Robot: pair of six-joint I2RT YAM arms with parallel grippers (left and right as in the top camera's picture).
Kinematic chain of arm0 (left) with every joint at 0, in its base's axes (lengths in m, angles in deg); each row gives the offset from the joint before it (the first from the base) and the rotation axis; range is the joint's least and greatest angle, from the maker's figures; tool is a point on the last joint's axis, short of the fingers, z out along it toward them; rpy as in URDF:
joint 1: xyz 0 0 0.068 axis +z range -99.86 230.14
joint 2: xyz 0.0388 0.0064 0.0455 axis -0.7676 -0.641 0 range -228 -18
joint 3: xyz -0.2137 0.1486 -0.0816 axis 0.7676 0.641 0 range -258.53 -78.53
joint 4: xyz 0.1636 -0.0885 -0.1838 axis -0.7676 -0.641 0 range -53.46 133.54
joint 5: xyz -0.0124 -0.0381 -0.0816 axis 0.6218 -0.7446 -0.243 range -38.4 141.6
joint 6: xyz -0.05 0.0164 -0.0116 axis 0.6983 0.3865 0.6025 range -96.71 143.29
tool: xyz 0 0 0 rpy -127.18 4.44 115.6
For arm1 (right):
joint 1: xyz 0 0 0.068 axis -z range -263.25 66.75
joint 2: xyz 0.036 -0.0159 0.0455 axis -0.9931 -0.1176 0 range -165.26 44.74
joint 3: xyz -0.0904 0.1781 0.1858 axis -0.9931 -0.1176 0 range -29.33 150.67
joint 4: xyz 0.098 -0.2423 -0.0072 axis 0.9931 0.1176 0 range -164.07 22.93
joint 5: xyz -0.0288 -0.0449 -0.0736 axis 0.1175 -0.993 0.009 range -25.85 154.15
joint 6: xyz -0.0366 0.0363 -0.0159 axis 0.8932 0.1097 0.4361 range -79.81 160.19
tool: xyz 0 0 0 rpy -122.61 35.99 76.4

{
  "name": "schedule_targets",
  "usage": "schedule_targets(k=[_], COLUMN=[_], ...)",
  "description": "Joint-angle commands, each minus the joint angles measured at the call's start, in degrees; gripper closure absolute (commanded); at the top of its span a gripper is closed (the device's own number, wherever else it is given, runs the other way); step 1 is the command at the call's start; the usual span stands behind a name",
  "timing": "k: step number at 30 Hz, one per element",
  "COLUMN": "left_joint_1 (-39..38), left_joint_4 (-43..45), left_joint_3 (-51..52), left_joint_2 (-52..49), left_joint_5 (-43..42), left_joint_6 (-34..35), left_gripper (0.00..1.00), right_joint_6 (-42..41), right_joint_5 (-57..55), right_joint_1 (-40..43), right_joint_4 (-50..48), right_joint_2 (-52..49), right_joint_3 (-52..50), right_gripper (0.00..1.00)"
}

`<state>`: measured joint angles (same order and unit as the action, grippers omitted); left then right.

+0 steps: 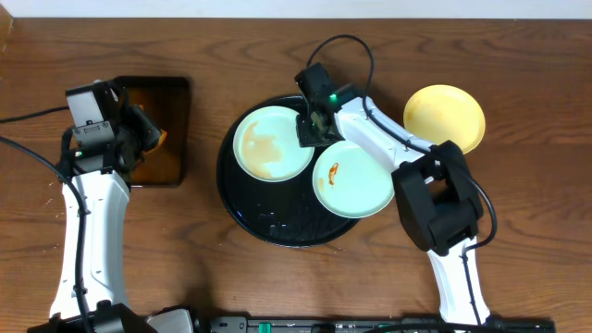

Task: Clean dirty plates on tray and stack at the side
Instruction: 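Lift the light-blue plate with the right gripper and carry it right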

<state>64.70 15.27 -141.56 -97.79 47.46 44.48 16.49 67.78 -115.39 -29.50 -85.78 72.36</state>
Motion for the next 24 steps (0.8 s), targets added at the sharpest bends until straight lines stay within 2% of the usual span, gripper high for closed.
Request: schedule_targets(k=[1,5,9,13,18,19,24], left_joint_1=[0.26,0.26,0.26,0.26,0.26,0.26,0.26], left_joint_4=[-0.11,-0.11,-0.11,-0.11,-0.13,-0.15,-0.13], left_joint_3=[-0.04,-0.04,-0.04,-0.04,-0.04,-0.04,-0.04], left_joint_2=[-0.07,-0.07,-0.07,-0.07,-0.07,-0.07,-0.07], left_joint_5=[0.07,0.07,0.07,0.07,0.07,0.07,0.07], left_joint_6=[0.52,0.52,0.52,0.52,0.52,0.52,0.52], left_gripper=[0.92,0.92,0.92,0.92,0.92,0.92,0.92], right_joint_6=[2.36,11.04,18.32,18.69,18.69,18.82,22.62], right_joint_5=[-4.13,-11.82,-22.73,-34.88,-41.48,-46.58,-54.99], right_joint_1=[-0.55,-1.86,-5.31,-10.05,-14.12,-15.45,-19.04], right_joint_4=[3.50,10.14,14.21,15.76,16.24,16.50,16.96], right_joint_2=[-0.52,-0.42,-0.42,-0.39,-0.33,-0.31,-0.31], right_joint_3=[7.19,16.92,22.12,23.47,23.58,23.76,25.14], right_gripper=[0.99,0.99,0.99,0.99,0.99,0.99,0.99])
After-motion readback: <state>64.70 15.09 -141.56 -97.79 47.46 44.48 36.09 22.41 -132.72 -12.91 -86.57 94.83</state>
